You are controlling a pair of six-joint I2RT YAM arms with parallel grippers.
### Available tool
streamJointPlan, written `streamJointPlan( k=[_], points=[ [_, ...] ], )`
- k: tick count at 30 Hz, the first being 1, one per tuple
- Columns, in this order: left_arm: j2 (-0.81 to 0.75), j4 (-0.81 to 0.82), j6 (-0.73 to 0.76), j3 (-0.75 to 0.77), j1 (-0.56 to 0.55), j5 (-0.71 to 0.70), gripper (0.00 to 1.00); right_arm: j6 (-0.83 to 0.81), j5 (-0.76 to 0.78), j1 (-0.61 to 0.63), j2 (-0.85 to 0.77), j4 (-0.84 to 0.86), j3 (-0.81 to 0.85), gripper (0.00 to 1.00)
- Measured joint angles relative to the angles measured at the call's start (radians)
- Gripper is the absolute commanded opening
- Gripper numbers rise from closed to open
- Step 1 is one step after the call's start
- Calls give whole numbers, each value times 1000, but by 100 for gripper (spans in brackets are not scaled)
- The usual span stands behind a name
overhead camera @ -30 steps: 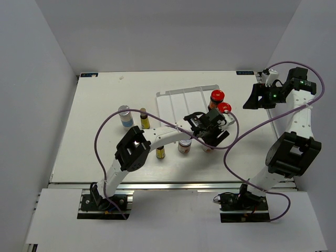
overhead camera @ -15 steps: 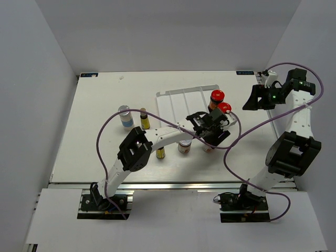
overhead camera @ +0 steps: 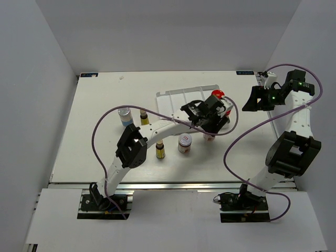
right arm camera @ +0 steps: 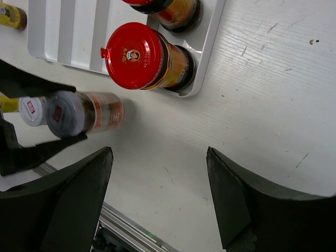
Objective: Organize the condiment bottles
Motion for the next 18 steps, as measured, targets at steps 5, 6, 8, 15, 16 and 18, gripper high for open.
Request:
streamJointPlan(
  k=[5,6,8,15,16,18],
  points=[
    [0,0,-8,48,74,-1,0,0,0,0,0,1,-3,77],
    [0,5,-9,58,88,-1,0,0,0,0,0,3,-6,77],
    [0,13,-10,82,119,-2,0,0,0,0,0,3,-12,77],
    [9,83,-3,113,210,-51,0,0,0,0,0,5,-14,77],
    [17,95,-2,117,222,-57,0,0,0,0,0,5,-14,77],
    [37,126,0,122,241,-66,0,0,-1,0,0,5,-14,77]
  ],
)
